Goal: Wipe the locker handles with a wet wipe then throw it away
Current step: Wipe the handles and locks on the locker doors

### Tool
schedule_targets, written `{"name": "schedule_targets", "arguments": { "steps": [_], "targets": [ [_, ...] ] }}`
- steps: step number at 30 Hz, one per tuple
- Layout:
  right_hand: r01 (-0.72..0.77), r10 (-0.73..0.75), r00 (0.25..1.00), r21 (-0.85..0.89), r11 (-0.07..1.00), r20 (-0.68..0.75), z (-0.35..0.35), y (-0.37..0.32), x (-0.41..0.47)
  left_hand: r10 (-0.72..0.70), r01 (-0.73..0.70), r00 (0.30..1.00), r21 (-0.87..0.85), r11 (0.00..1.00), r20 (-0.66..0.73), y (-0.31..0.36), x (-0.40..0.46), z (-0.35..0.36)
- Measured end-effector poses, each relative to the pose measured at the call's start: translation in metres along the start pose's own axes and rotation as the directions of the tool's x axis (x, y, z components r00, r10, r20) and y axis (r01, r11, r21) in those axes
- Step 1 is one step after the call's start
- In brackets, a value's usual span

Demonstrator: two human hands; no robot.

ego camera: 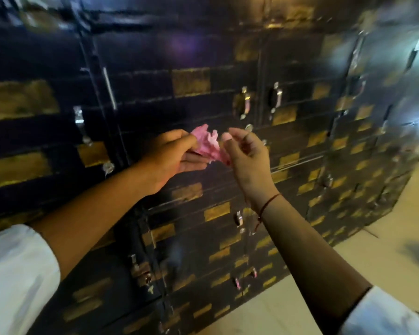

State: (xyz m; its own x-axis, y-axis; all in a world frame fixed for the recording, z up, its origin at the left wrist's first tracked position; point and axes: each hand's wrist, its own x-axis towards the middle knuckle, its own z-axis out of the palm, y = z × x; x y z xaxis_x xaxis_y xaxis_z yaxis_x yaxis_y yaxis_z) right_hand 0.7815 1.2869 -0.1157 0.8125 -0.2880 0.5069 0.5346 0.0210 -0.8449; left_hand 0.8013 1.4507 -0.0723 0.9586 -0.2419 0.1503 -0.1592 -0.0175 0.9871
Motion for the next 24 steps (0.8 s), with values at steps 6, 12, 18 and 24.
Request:
{"name": "schedule_targets", "arguments": {
  "steps": [6, 12, 18, 24],
  "targets": [
    [-0.002, 0.043, 0.963, -0.153, 0.988, 0.264, -0.064, -0.033, 0.040, 0.012, -0.007, 0.995, -0.048, 0.999, 0.103, 0.042, 0.022, 0.068],
    [-0.132, 0.129, 0.989, 0.036, 0.991, 0.071, -0.123, -0.062, 0.098, -0.002, 0.002, 1.000, -0.022, 1.000, -0.009, 0.076, 0.060, 0.143],
    [0.257, -0.218, 0.951, -0.169, 0.951, 0.220, -0.161, -0.075, 0.169, 0.044, -0.037, 0.993, 0.069, 0.997, -0.108, 0.116, 0.109, 0.185],
    [0.025, -0.053, 0.983, 0.159, 0.987, 0.175, -0.162, -0.089, 0.243, 0.105, -0.103, 0.989, 0.020, 0.994, -0.107, 0.155, 0.150, 0.186]
  ]
}}
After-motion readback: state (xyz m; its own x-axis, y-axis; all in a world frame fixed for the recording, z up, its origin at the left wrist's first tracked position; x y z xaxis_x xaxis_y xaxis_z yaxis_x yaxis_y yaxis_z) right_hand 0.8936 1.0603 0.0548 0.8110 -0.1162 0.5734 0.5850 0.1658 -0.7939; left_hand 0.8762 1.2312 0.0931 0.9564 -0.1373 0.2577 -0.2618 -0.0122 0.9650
